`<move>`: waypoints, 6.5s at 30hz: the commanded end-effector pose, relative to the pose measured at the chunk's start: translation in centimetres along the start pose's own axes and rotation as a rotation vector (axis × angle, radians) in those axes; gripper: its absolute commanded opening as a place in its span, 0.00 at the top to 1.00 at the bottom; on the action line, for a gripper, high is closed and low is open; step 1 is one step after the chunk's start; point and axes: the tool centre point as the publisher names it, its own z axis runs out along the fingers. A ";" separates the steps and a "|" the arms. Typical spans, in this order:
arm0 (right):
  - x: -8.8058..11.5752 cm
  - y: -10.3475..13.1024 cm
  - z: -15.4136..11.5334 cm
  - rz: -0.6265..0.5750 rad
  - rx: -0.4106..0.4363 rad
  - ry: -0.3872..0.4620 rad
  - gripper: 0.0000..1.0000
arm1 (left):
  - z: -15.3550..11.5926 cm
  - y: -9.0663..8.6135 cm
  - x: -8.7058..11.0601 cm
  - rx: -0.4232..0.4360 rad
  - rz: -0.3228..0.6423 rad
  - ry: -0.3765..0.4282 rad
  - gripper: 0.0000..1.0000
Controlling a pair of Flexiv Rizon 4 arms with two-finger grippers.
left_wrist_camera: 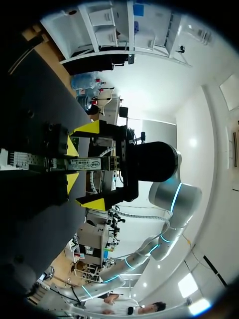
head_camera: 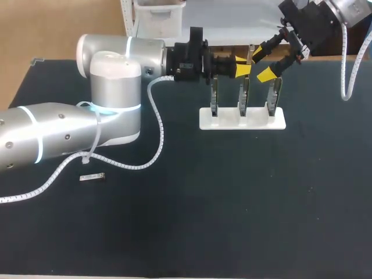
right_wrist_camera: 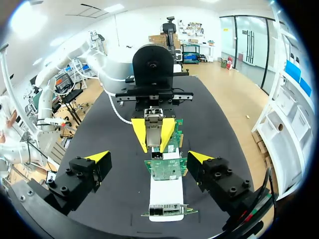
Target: Pick up the optical module with the left hand, and insert it into the network port with the right hand.
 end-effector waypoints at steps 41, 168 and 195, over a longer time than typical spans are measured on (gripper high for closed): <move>-5.3 -0.3 -1.6 -0.019 0.014 -0.080 0.00 | 0.0 -0.3 0.0 -0.008 0.001 -0.001 1.00; -4.1 -1.0 -1.8 -0.018 0.026 -0.063 1.00 | -3.2 -0.2 2.6 -0.010 0.025 0.411 0.00; -4.0 -1.0 -1.8 -0.016 0.031 -0.068 1.00 | -2.8 -0.8 2.5 0.030 0.042 0.431 0.00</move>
